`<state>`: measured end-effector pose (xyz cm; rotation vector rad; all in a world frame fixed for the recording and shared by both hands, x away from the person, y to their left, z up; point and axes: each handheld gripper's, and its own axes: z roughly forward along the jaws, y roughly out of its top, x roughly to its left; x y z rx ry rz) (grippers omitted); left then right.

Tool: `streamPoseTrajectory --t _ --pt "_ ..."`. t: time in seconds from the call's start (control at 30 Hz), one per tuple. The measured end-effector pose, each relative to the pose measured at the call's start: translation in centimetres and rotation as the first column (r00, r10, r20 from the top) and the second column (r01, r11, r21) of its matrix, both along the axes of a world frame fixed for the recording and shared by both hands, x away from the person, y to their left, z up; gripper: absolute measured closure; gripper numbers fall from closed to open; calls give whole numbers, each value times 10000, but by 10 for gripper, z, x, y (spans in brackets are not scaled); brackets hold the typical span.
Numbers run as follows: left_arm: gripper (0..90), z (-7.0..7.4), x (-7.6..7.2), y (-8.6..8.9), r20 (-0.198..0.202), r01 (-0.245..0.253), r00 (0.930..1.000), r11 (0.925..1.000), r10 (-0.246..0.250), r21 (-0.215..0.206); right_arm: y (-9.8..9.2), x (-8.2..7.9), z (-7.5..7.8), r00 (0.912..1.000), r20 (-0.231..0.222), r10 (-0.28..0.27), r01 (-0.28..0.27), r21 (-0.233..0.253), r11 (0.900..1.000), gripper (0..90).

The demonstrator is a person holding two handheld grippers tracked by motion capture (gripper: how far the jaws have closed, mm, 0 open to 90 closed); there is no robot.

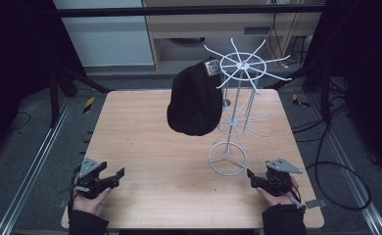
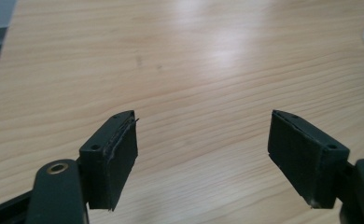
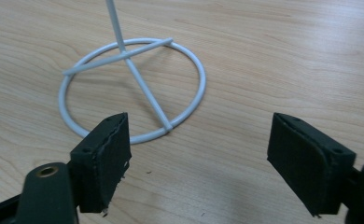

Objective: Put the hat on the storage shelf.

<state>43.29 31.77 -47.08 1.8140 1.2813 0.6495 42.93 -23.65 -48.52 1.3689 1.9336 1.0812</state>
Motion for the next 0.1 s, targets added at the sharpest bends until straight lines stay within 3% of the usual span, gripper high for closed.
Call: streamPoseTrajectory --t 0.1 --pt "218 -7 6 11 -147 -266 9995 9994 269 217 -2 1 -2 9999 -110 -101 101 15 9999 180"
